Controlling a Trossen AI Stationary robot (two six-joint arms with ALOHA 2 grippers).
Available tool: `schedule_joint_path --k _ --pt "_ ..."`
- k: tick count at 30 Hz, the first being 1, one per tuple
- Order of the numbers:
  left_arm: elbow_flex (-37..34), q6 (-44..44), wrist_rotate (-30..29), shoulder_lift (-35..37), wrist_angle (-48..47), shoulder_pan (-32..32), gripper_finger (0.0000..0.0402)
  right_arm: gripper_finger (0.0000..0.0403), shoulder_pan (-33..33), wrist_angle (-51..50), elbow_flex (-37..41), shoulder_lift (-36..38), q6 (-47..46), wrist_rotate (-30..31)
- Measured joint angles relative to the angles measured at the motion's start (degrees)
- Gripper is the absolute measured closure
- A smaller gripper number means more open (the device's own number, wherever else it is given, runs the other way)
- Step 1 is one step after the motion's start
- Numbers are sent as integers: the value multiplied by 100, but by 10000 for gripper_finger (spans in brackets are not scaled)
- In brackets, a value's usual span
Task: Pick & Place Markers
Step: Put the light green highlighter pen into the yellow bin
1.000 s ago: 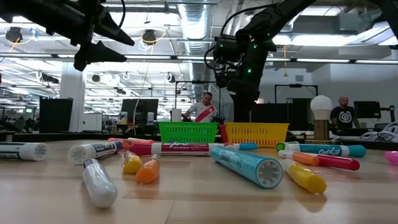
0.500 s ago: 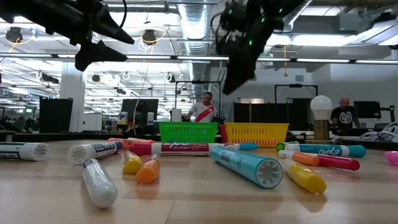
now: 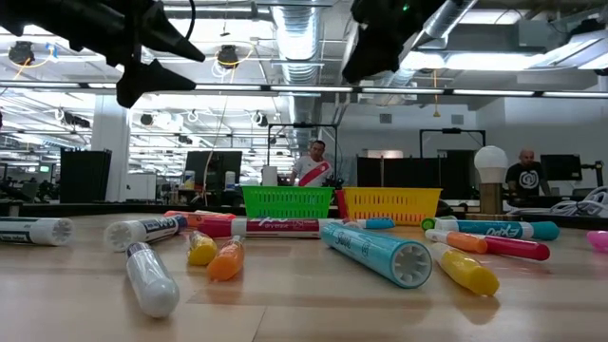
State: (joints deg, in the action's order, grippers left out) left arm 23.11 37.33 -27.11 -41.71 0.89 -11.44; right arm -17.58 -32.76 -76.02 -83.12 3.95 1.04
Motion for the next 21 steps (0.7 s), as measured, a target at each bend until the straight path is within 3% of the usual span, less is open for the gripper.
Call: schedule_joint_path --k 13,21 --pt "-4 -151 -27 -83 333 2 174 270 23 417 1426 1195 -595 26" --pt "37 -151 -26 -1048 1337 15 174 268 22 916 2071 2083 -924 35"
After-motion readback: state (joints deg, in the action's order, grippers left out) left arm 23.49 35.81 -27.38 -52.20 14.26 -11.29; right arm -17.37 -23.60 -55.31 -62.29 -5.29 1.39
